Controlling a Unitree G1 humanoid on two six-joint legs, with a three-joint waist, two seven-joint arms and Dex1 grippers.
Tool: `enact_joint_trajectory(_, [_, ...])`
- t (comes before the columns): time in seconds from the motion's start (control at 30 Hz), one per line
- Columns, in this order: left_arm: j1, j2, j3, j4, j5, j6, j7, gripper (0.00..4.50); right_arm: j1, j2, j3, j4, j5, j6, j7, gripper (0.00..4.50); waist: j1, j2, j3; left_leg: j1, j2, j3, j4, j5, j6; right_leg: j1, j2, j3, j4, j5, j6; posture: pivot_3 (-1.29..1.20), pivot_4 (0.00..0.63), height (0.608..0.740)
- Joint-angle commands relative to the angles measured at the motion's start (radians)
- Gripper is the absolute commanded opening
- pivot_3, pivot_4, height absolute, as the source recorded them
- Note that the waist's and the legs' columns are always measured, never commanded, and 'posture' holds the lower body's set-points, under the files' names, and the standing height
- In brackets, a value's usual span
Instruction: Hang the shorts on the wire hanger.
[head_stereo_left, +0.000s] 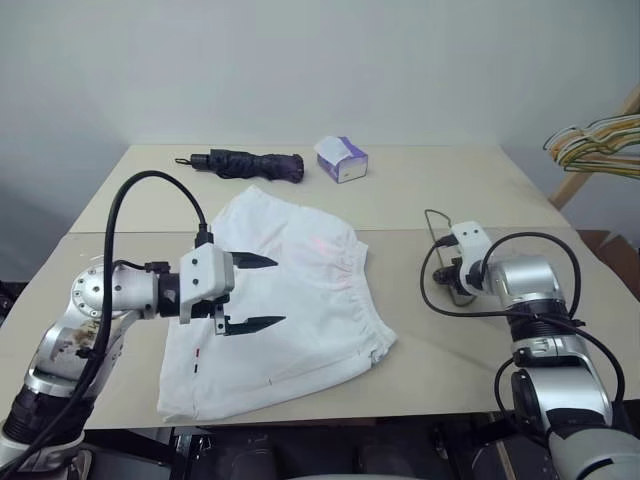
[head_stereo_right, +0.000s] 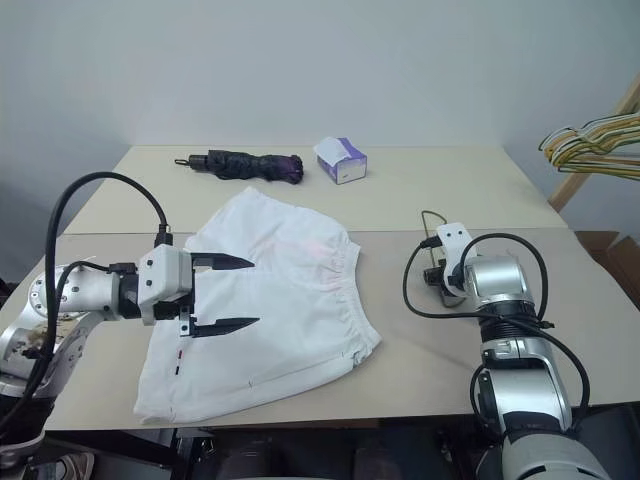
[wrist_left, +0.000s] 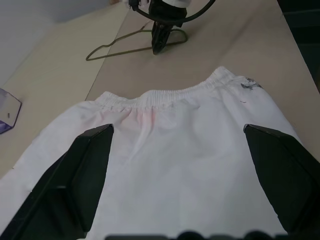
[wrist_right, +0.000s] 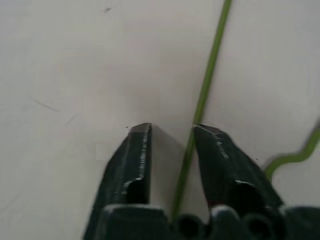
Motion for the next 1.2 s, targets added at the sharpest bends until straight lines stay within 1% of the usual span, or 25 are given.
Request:
enact_joint_trajectory(0.03, [-0.032, -0.002, -0.008, 0.002, 0.011, -0.027, 0.0, 4.5, 0.011, -0.005, -0.026, -0.015, 0.025, 0.027, -0.018, 0.37, 0.0, 0.0, 0.0, 0.0, 0.0, 0.0, 0.0, 0.0, 0.0, 0.0, 0.0, 0.0, 0.0, 0.0, 0.0, -0.01, 0.0, 0.74])
enact_joint_trajectory(0.07, [-0.035, -0.003, -0.012, 0.008, 0.013, -0.03, -0.001, 4.5, 0.014, -0.004, -0.022, -0.011, 0.024, 0.031, -0.025, 0.03, 0.0, 0.0, 0.0, 0.0, 0.0, 0.0, 0.0, 0.0, 0.0, 0.0, 0.0, 0.0, 0.0, 0.0, 0.0, -0.01, 0.0, 0.74])
enact_joint_trajectory(0.17, [-0.044, -0.003, -0.028, 0.022, 0.028, -0.044, -0.005, 4.5, 0.033, -0.006, -0.01, -0.012, 0.025, 0.043, -0.039, 0.03, -0.001, 0.0, 0.0, 0.001, 0.0, 0.0, 0.0, 0.0, 0.0, 0.001, 0.0, 0.0, 0.0, 0.0, 0.0, -0.01, 0.0, 0.74])
enact_joint_trajectory(0.33, [-0.049, -0.01, -0.046, 0.032, 0.053, -0.058, -0.002, 4.5, 0.07, -0.005, -0.012, -0.082, 0.037, 0.054, -0.055, 0.03, 0.001, 0.0, 0.0, 0.004, 0.0, 0.0, 0.0, 0.0, 0.0, 0.005, 0.0, -0.001, -0.001, 0.0, 0.0, -0.01, 0.0, 0.74])
enact_joint_trajectory(0.43, [-0.043, -0.009, -0.045, 0.032, 0.054, -0.065, -0.001, 4.5, 0.109, -0.025, 0.009, -0.189, 0.031, 0.01, -0.043, 0.03, 0.001, 0.0, 0.0, 0.006, 0.0, -0.001, 0.0, 0.0, 0.0, 0.007, 0.0, -0.001, -0.002, 0.0, 0.0, -0.02, 0.0, 0.74])
enact_joint_trajectory(0.5, [-0.041, -0.009, -0.042, 0.03, 0.051, -0.063, -0.002, 4.5, 0.128, -0.041, 0.01, -0.274, 0.044, 0.019, -0.024, 0.03, 0.0, 0.0, 0.0, 0.006, 0.0, -0.001, 0.0, 0.0, 0.0, 0.007, 0.0, -0.001, -0.002, 0.0, 0.0, -0.02, 0.0, 0.74])
enact_joint_trajectory(0.57, [-0.039, -0.007, -0.04, 0.029, 0.046, -0.062, -0.005, 4.5, 0.149, -0.065, 0.016, -0.367, 0.061, 0.051, 0.004, 0.44, 0.0, 0.001, 0.0, 0.006, 0.0, -0.001, 0.0, 0.0, 0.0, 0.007, 0.0, -0.001, -0.002, 0.0, 0.0, -0.02, 0.0, 0.74])
enact_joint_trajectory(0.6, [-0.039, -0.007, -0.042, 0.031, 0.049, -0.065, -0.004, 4.5, 0.15, -0.066, 0.007, -0.4, 0.062, 0.067, -0.006, 0.61, 0.0, 0.001, 0.001, 0.005, 0.0, -0.001, 0.0, 0.0, 0.0, 0.007, 0.0, -0.001, -0.002, 0.0, 0.0, -0.02, 0.0, 0.74])
enact_joint_trajectory(0.63, [-0.04, -0.008, -0.045, 0.033, 0.053, -0.067, -0.003, 4.5, 0.152, -0.07, 0.006, -0.427, 0.065, 0.079, -0.008, 0.9, -0.002, 0.002, 0.001, 0.005, 0.0, -0.001, 0.0, 0.0, 0.0, 0.007, 0.0, -0.001, -0.002, 0.0, 0.0, -0.02, 0.0, 0.74])
enact_joint_trajectory(0.73, [-0.044, -0.014, -0.056, 0.04, 0.063, -0.076, -0.002, 4.5, 0.156, -0.082, 0.018, -0.465, 0.054, 0.097, -0.031, 1.99, -0.004, 0.002, 0.001, 0.006, 0.0, -0.001, 0.0, 0.0, 0.0, 0.007, 0.0, -0.001, -0.002, 0.0, 0.0, -0.03, 0.0, 0.74])
enact_joint_trajectory(0.8, [-0.052, -0.021, -0.063, 0.044, 0.063, -0.079, 0.0, 4.5, 0.155, -0.081, 0.02, -0.449, 0.055, 0.095, -0.039, 2.64, -0.004, 0.002, 0.001, 0.006, 0.0, -0.001, 0.0, 0.0, 0.0, 0.007, 0.0, -0.001, -0.002, 0.0, 0.0, -0.04, 0.0, 0.74])
enact_joint_trajectory(0.83, [-0.056, -0.024, -0.066, 0.046, 0.063, -0.078, 0.0, 4.5, 0.154, -0.076, 0.023, -0.433, 0.054, 0.089, -0.044, 3.05, -0.004, 0.002, 0.001, 0.006, 0.0, -0.001, 0.0, 0.0, 0.0, 0.007, 0.0, -0.001, -0.002, 0.0, 0.0, -0.04, 0.0, 0.74])
enact_joint_trajectory(0.93, [-0.067, -0.03, -0.073, 0.057, 0.07, -0.085, -0.005, 4.5, 0.146, -0.051, 0.019, -0.384, 0.066, 0.087, -0.056, 4.08, -0.004, 0.002, 0.001, 0.006, 0.0, -0.001, 0.0, 0.0, 0.0, 0.007, 0.0, -0.001, -0.003, 0.0, 0.0, -0.04, 0.0, 0.74])
enact_joint_trajectory(1.0, [-0.076, -0.038, -0.074, 0.06, 0.066, -0.087, -0.007, 4.5, 0.133, -0.026, 0.001, -0.324, 0.069, 0.077, -0.078, 4.08, -0.004, 0.002, 0.001, 0.006, 0.0, -0.001, 0.0, 0.0, 0.0, 0.007, 0.0, -0.001, -0.003, 0.0, 0.0, -0.04, 0.0, 0.74])
enact_joint_trajectory(1.2, [-0.088, -0.063, -0.064, 0.048, 0.046, -0.072, 0.0, 4.5, 0.122, -0.008, 0.004, -0.192, 0.067, 0.062, -0.094, 4.08, -0.014, 0.002, 0.001, 0.006, 0.0, -0.001, 0.0, 0.0, 0.0, 0.008, 0.0, -0.001, -0.003, 0.0, 0.0, -0.03, 0.0, 0.74])
